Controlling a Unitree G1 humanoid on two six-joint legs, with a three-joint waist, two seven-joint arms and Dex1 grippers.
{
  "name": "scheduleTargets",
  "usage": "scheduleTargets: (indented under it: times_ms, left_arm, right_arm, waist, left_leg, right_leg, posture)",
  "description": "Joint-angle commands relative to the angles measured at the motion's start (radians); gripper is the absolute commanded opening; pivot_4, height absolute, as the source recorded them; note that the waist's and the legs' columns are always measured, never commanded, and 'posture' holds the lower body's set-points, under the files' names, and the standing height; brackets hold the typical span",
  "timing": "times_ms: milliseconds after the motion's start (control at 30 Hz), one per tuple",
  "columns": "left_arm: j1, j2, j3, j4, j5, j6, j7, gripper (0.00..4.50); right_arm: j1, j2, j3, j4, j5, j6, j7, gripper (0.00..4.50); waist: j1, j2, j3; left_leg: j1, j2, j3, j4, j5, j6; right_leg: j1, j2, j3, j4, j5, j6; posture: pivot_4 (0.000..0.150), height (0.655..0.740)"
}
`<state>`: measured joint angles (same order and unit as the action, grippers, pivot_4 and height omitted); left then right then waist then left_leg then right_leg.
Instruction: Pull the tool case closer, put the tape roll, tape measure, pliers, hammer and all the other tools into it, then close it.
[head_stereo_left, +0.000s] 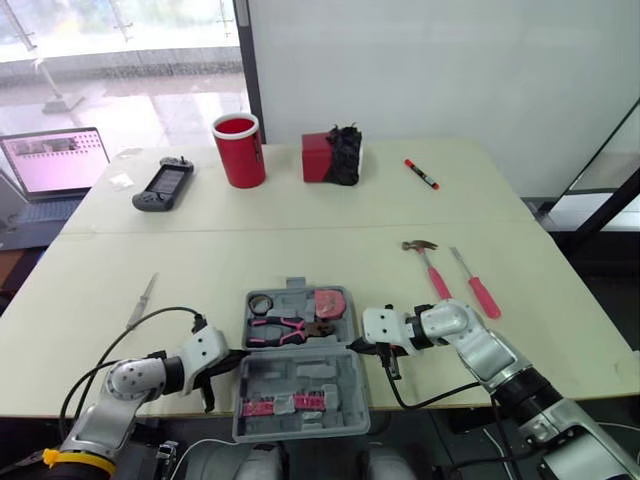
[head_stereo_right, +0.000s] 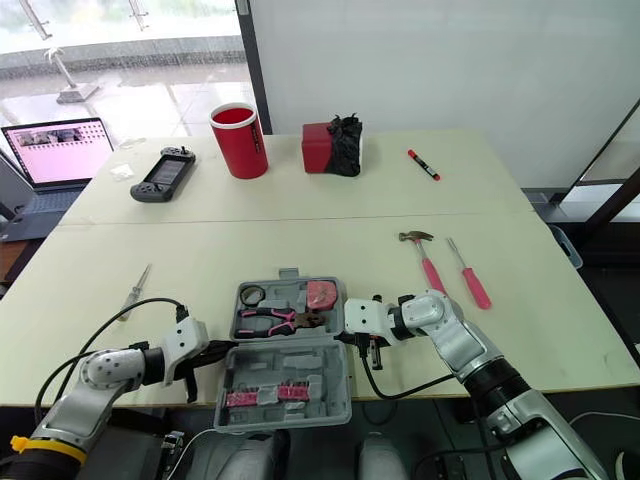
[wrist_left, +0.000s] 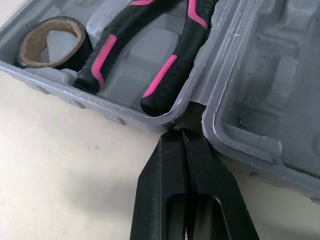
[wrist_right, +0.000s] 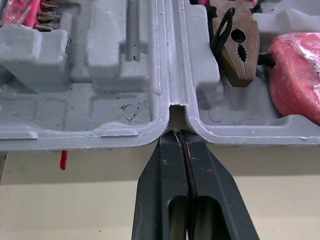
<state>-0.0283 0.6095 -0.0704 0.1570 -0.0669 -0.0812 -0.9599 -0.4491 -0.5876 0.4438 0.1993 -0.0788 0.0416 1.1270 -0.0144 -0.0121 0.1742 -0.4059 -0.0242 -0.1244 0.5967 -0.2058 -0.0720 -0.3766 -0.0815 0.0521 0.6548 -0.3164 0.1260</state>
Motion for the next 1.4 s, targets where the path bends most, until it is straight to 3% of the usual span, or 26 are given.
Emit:
scheduleTargets:
  times_ms: [33,300,867,1400]
  left_arm:
    - [-0.031,-0.033,-0.063,-0.04,-0.007,0.017,-0.023,0.01]
    - [-0.058,-0.015,-0.042,-0.056,-0.033,0.083,-0.054,0.01]
    - [-0.276,-0.066,-0.031,0.153,0.064,-0.004,0.085,0.01]
    - [-0.259,-0.041,-0.034,0.169,0.063,0.015,0.068,0.01]
  right_arm:
    - [-0.007,0.035,0.004,-0.034,-0.007,-0.02,-0.014,0.03]
    - [-0.039,0.048,-0.025,-0.021,-0.016,0.029,-0.034,0.03]
    - [-0.167,0.14,-0.03,0.241,-0.073,-0.036,-0.087,0.03]
    - [-0.253,0.192,-0.04,0.432,-0.11,-0.134,-0.141,0.03]
  waist:
    - [-0.001,0.0,0.0]
    - [-0.003,0.0,0.0]
    - [-0.027,0.0,0.0]
    - [-0.04,0.0,0.0]
  left_leg:
    - [0.0,0.0,0.0,0.0,0.0,0.0]
    - [0.001,0.0,0.0,0.0,0.0,0.0]
    - [0.001,0.0,-0.001,0.001,0.0,0.0]
    - [0.002,0.0,-0.001,0.001,0.001,-0.002]
  right_leg:
    - [0.0,0.0,0.0,0.0,0.0,0.0]
    - [0.001,0.0,0.0,0.0,0.0,0.0]
    - [0.0,0.001,-0.001,0.003,0.0,0.0]
    - [-0.002,0.001,0.0,0.008,0.0,0.0]
  posture:
    - [0.15,0.74]
    - [0.15,0.74]
    - [0.15,0.74]
    - [0.15,0.74]
